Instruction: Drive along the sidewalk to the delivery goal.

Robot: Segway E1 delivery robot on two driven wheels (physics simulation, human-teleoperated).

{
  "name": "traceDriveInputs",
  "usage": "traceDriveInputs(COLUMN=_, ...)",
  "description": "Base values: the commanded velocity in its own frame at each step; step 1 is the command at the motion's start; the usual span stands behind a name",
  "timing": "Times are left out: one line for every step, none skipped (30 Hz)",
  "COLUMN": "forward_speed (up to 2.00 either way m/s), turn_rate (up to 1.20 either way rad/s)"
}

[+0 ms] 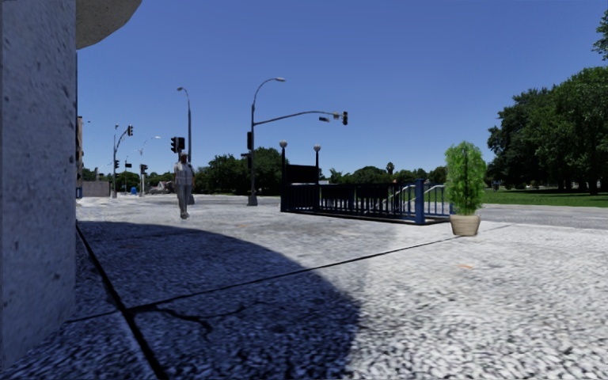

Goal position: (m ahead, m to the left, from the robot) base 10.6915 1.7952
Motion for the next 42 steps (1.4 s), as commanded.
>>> traceDriveInputs(forward_speed=1.95, turn_rate=0.00)
traceDriveInputs(forward_speed=1.95, turn_rate=0.00)
traceDriveInputs(forward_speed=1.95, turn_rate=0.00)
traceDriveInputs(forward_speed=1.95, turn_rate=0.00)
traceDriveInputs(forward_speed=1.94, turn_rate=0.00)
traceDriveInputs(forward_speed=1.94, turn_rate=0.00)
traceDriveInputs(forward_speed=1.94, turn_rate=0.00)
traceDriveInputs(forward_speed=1.94, turn_rate=0.00)
traceDriveInputs(forward_speed=1.93, turn_rate=0.00)
traceDriveInputs(forward_speed=1.93, turn_rate=0.00)
traceDriveInputs(forward_speed=1.92, turn_rate=0.00)
traceDriveInputs(forward_speed=1.91, turn_rate=0.00)
traceDriveInputs(forward_speed=1.91, turn_rate=0.00)
traceDriveInputs(forward_speed=1.91, turn_rate=0.00)
traceDriveInputs(forward_speed=1.91, turn_rate=0.00)
traceDriveInputs(forward_speed=1.91, turn_rate=0.00)
traceDriveInputs(forward_speed=1.91, turn_rate=0.00)
traceDriveInputs(forward_speed=1.91, turn_rate=0.00)
traceDriveInputs(forward_speed=1.91, turn_rate=0.00)
traceDriveInputs(forward_speed=1.90, turn_rate=0.00)
traceDriveInputs(forward_speed=1.90, turn_rate=0.00)
traceDriveInputs(forward_speed=1.90, turn_rate=0.00)
traceDriveInputs(forward_speed=1.90, turn_rate=0.00)
traceDriveInputs(forward_speed=1.90, turn_rate=0.00)
traceDriveInputs(forward_speed=1.90, turn_rate=0.00)
traceDriveInputs(forward_speed=1.90, turn_rate=0.00)
traceDriveInputs(forward_speed=1.90, turn_rate=0.00)
traceDriveInputs(forward_speed=1.90, turn_rate=0.00)
traceDriveInputs(forward_speed=1.82, turn_rate=-0.13)
traceDriveInputs(forward_speed=1.67, turn_rate=-0.55)
traceDriveInputs(forward_speed=1.57, turn_rate=-0.67)
traceDriveInputs(forward_speed=1.57, turn_rate=-0.67)
traceDriveInputs(forward_speed=1.54, turn_rate=-0.69)
traceDriveInputs(forward_speed=1.54, turn_rate=-0.69)
traceDriveInputs(forward_speed=1.54, turn_rate=-0.70)
traceDriveInputs(forward_speed=1.54, turn_rate=-0.70)
traceDriveInputs(forward_speed=1.54, turn_rate=-0.70)
traceDriveInputs(forward_speed=1.54, turn_rate=-0.68)
traceDriveInputs(forward_speed=1.54, turn_rate=-0.66)
traceDriveInputs(forward_speed=1.54, turn_rate=-0.66)
traceDriveInputs(forward_speed=1.53, turn_rate=-0.66)
traceDriveInputs(forward_speed=1.53, turn_rate=-0.66)
